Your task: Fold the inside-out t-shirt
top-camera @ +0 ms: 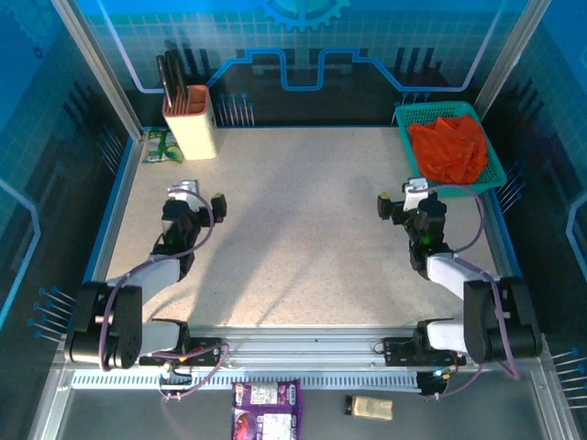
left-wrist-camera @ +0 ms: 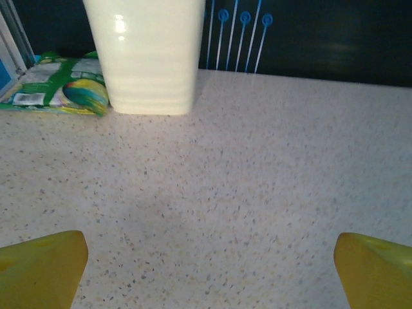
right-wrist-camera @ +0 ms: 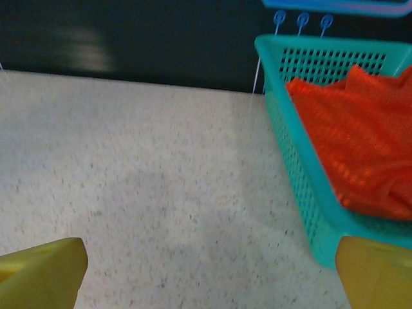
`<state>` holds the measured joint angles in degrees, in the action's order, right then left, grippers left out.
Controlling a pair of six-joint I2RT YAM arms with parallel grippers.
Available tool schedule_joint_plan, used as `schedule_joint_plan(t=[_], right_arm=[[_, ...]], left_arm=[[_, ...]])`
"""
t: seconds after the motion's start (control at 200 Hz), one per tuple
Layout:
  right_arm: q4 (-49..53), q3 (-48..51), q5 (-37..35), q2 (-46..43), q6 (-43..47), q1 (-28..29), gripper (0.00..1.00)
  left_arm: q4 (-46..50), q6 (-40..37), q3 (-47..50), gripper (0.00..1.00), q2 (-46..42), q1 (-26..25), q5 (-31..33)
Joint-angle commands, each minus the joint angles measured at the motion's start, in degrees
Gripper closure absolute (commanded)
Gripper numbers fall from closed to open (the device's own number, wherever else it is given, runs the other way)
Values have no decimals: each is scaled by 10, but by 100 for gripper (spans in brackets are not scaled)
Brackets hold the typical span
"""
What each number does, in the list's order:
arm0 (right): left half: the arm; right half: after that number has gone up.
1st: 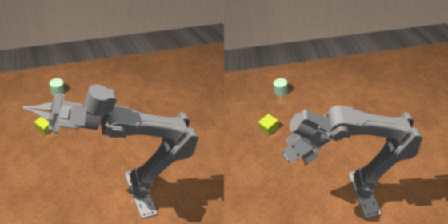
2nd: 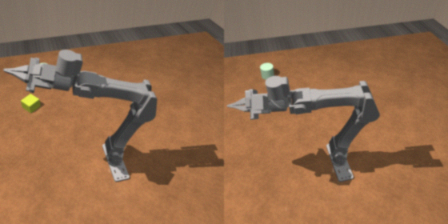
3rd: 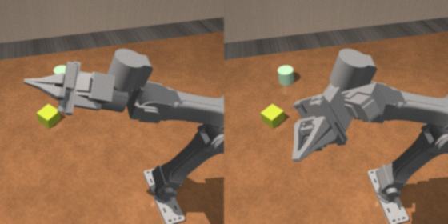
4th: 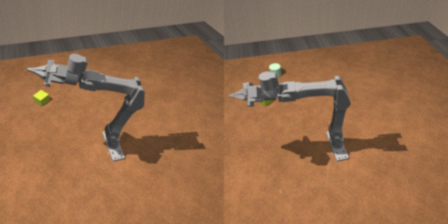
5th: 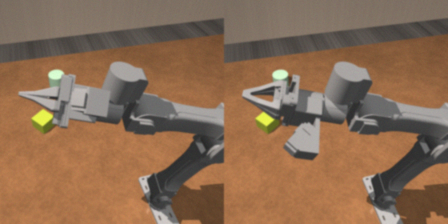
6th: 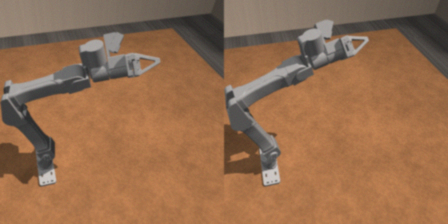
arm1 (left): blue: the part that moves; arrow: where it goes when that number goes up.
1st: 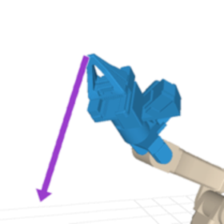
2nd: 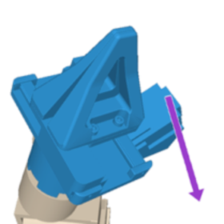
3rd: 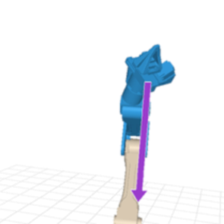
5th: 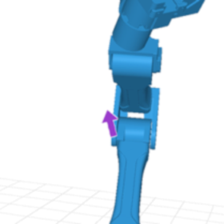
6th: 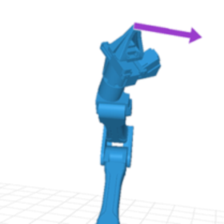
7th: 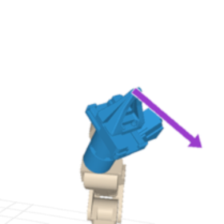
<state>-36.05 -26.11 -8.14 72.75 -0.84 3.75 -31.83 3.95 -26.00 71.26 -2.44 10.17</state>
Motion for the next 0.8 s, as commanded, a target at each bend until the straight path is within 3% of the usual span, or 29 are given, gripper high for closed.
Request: schedule_joint_plan(t=[0.0,0.15,0.35,0.475,0.795], right_arm=[[118,-58,-17,-30,-37,10,0],[275,-171,-36,-17,-70,1,1],[445,-359,2,94,-139,-67,13],[532,-475,76,183,-202,-125,22],[666,-756,66,424,-199,-143,29]], left_arm=[[179,60,-58,1,-34,-3,6],[341,117,-145,1,-50,-3,-32],[481,159,-224,1,-55,-1,-131],[522,169,-246,1,-56,-2,-178],[541,185,-252,1,-46,-3,-232]])
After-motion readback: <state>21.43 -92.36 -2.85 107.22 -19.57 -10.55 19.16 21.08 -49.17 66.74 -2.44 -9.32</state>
